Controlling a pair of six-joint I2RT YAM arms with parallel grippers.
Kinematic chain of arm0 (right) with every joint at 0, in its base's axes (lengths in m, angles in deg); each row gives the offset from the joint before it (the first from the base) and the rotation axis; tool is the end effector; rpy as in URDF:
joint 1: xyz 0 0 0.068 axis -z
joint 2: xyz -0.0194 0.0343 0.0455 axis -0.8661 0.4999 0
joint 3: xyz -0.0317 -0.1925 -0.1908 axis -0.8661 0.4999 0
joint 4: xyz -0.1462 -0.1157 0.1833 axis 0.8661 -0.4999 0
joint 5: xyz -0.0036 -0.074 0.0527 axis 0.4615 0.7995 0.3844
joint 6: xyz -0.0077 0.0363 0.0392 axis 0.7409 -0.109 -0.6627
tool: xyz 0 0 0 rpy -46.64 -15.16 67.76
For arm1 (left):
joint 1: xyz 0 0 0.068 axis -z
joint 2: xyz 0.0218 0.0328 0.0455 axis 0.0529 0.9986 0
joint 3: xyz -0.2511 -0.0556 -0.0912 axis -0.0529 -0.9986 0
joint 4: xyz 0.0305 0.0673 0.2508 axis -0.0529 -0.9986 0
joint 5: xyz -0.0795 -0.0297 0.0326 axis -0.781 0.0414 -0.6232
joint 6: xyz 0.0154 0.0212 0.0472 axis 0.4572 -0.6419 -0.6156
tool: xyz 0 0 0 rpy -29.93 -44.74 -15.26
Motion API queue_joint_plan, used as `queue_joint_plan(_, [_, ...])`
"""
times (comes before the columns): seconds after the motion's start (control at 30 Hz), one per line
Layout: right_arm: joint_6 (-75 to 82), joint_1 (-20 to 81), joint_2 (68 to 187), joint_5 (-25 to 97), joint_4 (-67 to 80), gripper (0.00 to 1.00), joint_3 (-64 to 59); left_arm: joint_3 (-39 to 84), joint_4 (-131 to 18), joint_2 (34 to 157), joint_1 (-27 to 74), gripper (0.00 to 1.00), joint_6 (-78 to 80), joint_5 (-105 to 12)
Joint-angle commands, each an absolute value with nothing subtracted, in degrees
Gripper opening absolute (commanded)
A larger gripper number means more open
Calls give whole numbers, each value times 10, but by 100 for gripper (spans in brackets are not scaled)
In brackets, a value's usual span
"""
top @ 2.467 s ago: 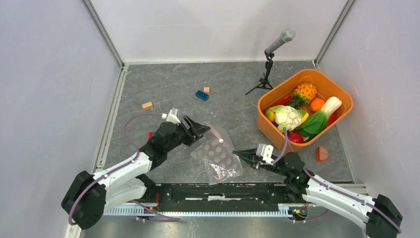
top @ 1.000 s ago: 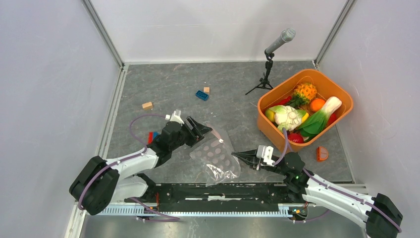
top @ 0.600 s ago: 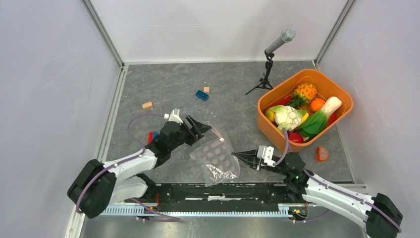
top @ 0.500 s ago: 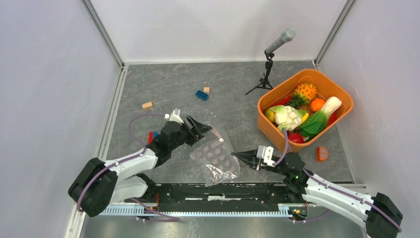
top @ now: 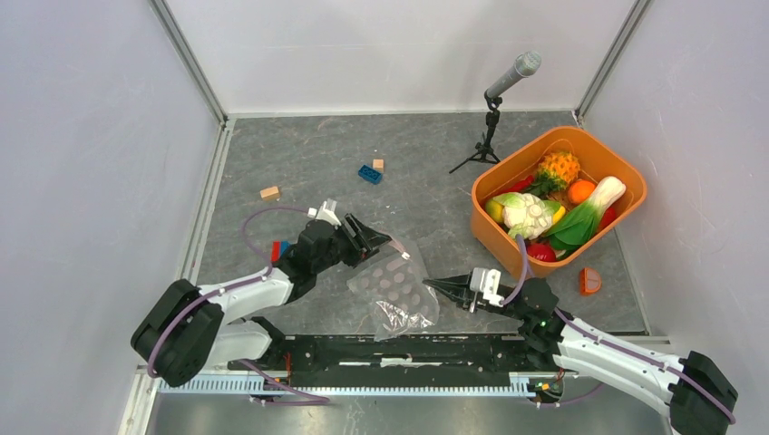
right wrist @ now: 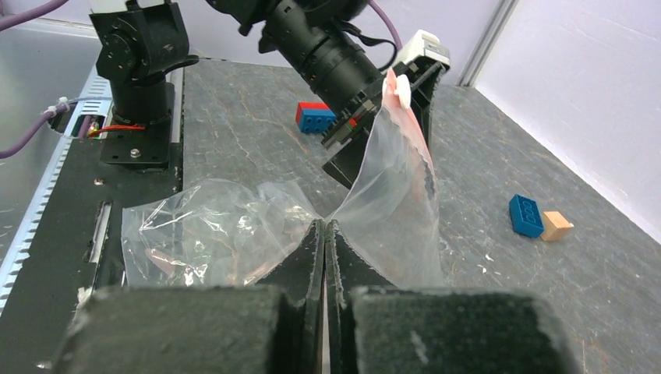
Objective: Place the food in the zip-top bag and seal the zipper
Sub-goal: Open the zipper of the food storage bag.
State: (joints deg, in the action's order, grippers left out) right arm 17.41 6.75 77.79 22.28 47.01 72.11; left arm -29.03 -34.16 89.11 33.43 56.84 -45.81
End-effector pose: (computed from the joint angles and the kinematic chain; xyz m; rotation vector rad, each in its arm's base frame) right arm 0.0744 0.1220 0.1980 -1.0092 1.0823 0.9284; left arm 0.1850 -0.1426 0.1738 -0.5086 2.1727 -1.2411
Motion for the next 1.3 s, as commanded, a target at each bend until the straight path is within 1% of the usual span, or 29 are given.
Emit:
queue_joint_plan(0.0, [197,65,781,193,531,0,805,-253,-292,914,337,66,550,-515])
queue_joint_plan(0.13, [214,65,780,189,545,0,818,-250,-283,915,337,59,545,-536])
queue_joint_plan(0.23, [232,64,781,192,525,0,816,-226,-311,925,337,59,532,-557])
queue_joint_plan(0.43, [270,65,781,193,473,0,801,-212,-312,950,337,60,535,-583])
queue_joint_plan(0.57, [276,65,775,200,474,0,807,-209,-312,961,337,57,535,-597])
queue_joint_plan(0.67, [281,65,773,202,473,0,810,-198,-301,970,337,51,510,-627])
queue_joint_plan(0.77, [282,65,773,207,477,0,814,-192,-301,980,337,37,502,-637])
queue_joint_plan(0.83, [282,64,773,208,479,0,816,-193,-302,982,337,34,503,-633])
queue_joint_plan(1.0, [275,65,773,210,481,0,816,-191,-301,974,337,15,496,-623])
queue_joint_plan(1.03, [265,65,774,211,481,1,815,-191,-303,970,337,11,491,-621])
queue_joint_plan(1.1, [213,65,781,237,471,31,795,-189,-303,955,337,3,476,-614])
queue_joint_plan(1.13, [195,66,790,240,462,39,783,-185,-303,944,337,2,462,-616])
queue_joint_plan(1.2, [170,65,811,221,444,44,754,-161,-342,920,337,2,416,-612])
queue_joint_plan(1.27, [132,65,828,225,433,48,721,-113,-449,892,337,2,354,-578])
